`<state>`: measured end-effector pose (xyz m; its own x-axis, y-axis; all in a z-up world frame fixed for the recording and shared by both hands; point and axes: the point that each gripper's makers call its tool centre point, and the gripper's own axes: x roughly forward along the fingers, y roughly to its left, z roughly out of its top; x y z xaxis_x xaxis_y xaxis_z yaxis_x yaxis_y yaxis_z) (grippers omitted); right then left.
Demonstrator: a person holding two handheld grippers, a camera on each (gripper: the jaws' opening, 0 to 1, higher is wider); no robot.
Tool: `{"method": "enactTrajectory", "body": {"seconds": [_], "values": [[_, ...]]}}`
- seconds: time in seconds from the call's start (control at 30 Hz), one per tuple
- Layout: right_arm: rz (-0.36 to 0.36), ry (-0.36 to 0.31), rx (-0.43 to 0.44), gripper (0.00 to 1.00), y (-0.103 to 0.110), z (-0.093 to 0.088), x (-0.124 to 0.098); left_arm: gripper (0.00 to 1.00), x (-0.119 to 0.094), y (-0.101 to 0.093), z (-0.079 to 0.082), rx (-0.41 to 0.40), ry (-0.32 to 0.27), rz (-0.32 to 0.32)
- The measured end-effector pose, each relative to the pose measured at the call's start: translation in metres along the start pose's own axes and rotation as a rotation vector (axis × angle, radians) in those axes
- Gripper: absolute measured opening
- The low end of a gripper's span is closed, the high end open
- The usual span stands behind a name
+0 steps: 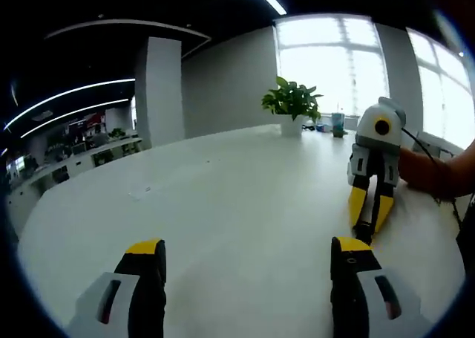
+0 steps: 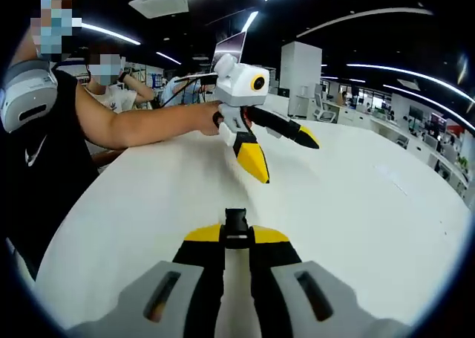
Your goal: Snap the two parts of the plastic buckle together until the buckle closes and remains connected.
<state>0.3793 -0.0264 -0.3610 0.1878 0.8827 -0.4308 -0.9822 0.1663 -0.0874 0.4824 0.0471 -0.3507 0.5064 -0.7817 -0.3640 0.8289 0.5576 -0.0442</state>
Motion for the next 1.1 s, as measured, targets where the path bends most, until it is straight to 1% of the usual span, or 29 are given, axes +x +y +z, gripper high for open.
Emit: {"method": "enactTrajectory", "body": {"seconds": [0.1,0.27,0.33,0.4,0.43,0.47,0.6,0.77,0.83,0.9,1.0,1.03,1.1], "values": [[-0.002,-0.003,-0.003,0.10,0.000,0.001,0.000,0.99,-0.001,0.006,-0.001,-0.009,0.004,0.013],[-0.005,-0.009,-0.003,0.10,-0.001,0.002,-0.001,0.99,-0.001,0.016,0.000,-0.029,0.002,0.059],[0.003,-0.004,0.004,0.10,-0.001,0.001,0.001,0.99,-0.003,0.024,0.002,-0.046,0.002,0.099],[0.003,0.000,0.004,0.10,-0.001,0.000,0.002,0.99,-0.005,0.023,0.008,-0.066,-0.031,0.088],[0.003,0.002,0.005,0.10,-0.001,0.000,0.002,0.99,-0.005,0.023,0.010,-0.085,-0.040,0.077],[0.000,0.003,0.003,0.10,-0.002,-0.001,0.002,0.99,-0.005,0.024,0.010,-0.086,-0.042,0.080],[-0.014,-0.003,-0.001,0.10,-0.005,0.001,0.000,0.99,-0.001,0.023,0.009,-0.061,-0.025,0.092],[-0.015,0.002,0.004,0.10,-0.008,-0.001,0.001,0.99,-0.001,0.024,0.010,-0.054,-0.031,0.089],[-0.013,0.006,0.008,0.10,-0.008,-0.003,0.001,0.99,0.000,0.023,0.008,-0.066,-0.028,0.081],[-0.013,0.009,0.010,0.10,-0.009,-0.003,0.001,0.99,0.001,0.024,0.003,-0.061,-0.013,0.086],[-0.016,0.010,0.011,0.10,-0.010,-0.003,0.001,0.99,0.000,0.026,0.002,-0.059,-0.007,0.090],[-0.017,0.009,0.011,0.10,-0.011,-0.003,0.001,0.99,-0.003,0.019,0.001,-0.059,-0.009,0.091],[-0.018,0.006,0.013,0.10,-0.012,-0.003,0.001,0.99,-0.004,0.018,0.002,-0.059,-0.015,0.088]]}}
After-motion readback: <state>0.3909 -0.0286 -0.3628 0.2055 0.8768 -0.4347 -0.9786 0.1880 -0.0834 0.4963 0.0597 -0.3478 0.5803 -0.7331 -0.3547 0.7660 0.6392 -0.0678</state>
